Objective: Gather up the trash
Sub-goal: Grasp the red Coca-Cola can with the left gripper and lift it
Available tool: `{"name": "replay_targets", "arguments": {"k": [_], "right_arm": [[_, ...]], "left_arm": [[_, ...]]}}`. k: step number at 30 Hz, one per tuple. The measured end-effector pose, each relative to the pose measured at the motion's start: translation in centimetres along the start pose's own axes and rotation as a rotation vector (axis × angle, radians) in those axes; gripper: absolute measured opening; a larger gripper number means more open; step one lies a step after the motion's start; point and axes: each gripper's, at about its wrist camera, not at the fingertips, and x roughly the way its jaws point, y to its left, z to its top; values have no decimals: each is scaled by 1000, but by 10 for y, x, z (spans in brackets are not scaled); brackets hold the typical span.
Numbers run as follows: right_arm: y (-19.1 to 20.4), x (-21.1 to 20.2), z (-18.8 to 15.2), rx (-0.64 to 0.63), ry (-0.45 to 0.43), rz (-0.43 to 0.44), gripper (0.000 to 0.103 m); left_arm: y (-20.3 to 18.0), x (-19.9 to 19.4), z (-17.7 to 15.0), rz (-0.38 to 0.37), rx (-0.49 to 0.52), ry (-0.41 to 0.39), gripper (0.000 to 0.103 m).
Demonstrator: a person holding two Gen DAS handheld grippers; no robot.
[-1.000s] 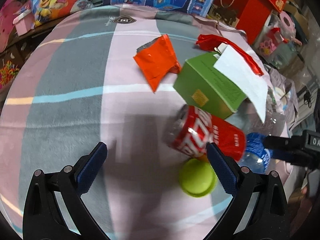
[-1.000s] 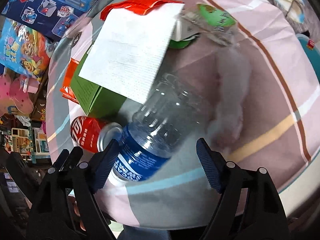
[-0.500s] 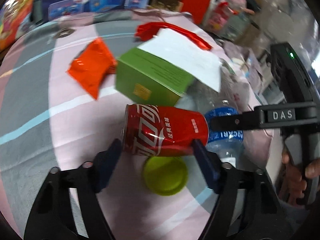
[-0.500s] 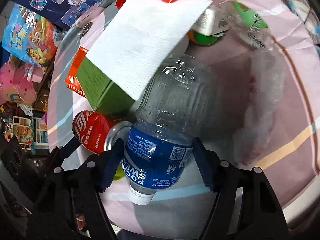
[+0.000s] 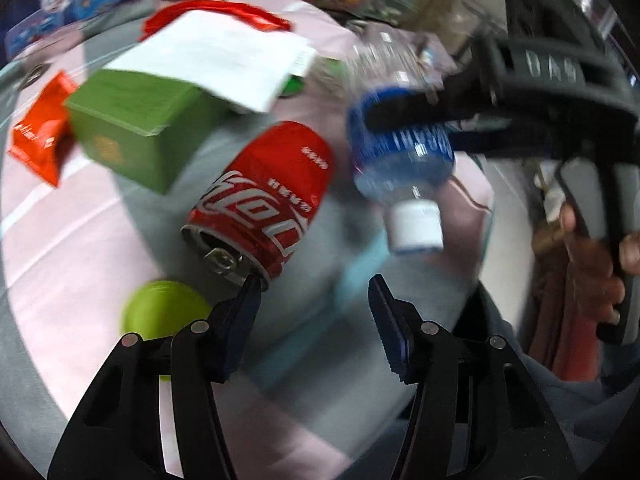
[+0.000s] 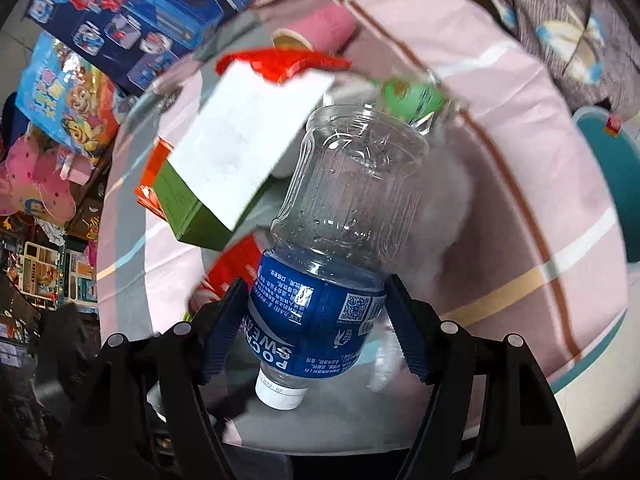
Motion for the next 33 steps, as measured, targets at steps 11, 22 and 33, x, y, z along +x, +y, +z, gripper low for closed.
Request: {"name": "replay_targets", "arguments": {"k": [11,22,33], "right_arm": [[-48,-32,0,67,-59,-41,67],[-78,-21,-11,117,-33,-76,67],[-98,-17,-11,139,-28,-85,67]], "left_arm": [[4,-25,24,179,91,-62,86],[-10,26,33,132,114,37,60],[-8,51,49,160,42,51,61]]}}
